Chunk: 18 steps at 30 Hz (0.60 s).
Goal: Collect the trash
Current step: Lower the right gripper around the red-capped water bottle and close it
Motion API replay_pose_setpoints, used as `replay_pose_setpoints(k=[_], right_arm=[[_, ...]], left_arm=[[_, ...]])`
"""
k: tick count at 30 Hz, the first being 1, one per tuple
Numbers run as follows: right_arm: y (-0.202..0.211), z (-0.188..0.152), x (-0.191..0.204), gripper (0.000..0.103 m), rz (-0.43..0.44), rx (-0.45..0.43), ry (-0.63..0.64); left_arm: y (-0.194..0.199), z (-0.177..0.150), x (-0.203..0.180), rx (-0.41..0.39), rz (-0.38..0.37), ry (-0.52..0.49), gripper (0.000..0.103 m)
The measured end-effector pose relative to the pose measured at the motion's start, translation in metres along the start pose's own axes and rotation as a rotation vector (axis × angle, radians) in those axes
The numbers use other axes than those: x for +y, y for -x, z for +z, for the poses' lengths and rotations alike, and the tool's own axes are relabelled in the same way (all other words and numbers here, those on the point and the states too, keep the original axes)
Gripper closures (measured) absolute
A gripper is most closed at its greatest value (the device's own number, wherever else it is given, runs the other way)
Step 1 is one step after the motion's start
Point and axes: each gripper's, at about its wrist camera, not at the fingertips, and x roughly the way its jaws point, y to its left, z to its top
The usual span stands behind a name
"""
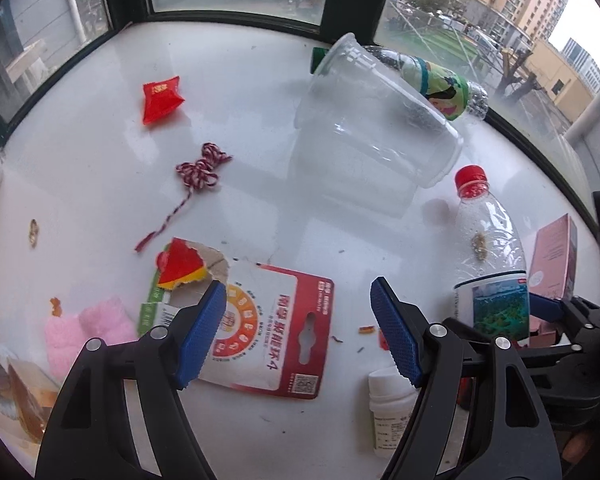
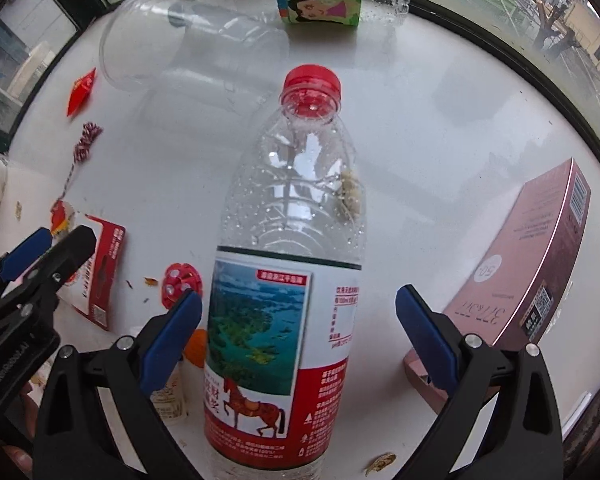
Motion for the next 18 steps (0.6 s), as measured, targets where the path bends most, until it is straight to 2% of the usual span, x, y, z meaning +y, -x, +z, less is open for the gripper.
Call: replay_pose_setpoints(k=[4, 9, 10, 11, 13, 18], right_arm=[[-0.008, -0.007, 0.020, 0.009, -0.015, 0.022, 0.066], [-0.009, -0.010, 0.027, 0.009, -0.026, 0.013, 0.076], [-0.009, -0.010, 0.026, 0.011, -0.023, 0.010, 0.075], [-0.008, -0.009, 0.027, 0.023, -0.031, 0.002, 0.078], [-0.008, -0.004, 0.028, 0.039, -0.079, -0.015, 0.083], [-0.011, 0.001, 0.025, 0.040, -0.027, -0.004, 0.073]], left_arm=[[0.001, -0.005, -0.020, -0.006, -0.034, -0.070, 0.031], [-0.001, -0.006, -0.020, 0.006, -0.042, -0.034, 0.031], [-0.001, -0.006, -0.018, 0.006, -0.039, -0.025, 0.031], [-0.001, -0.006, -0.016, 0.005, -0.034, -0.022, 0.031], [-0.001, -0.005, -0.014, -0.001, -0.028, -0.018, 0.031], [-0.001, -0.003, -0.011, -0.010, -0.022, -0.006, 0.031]])
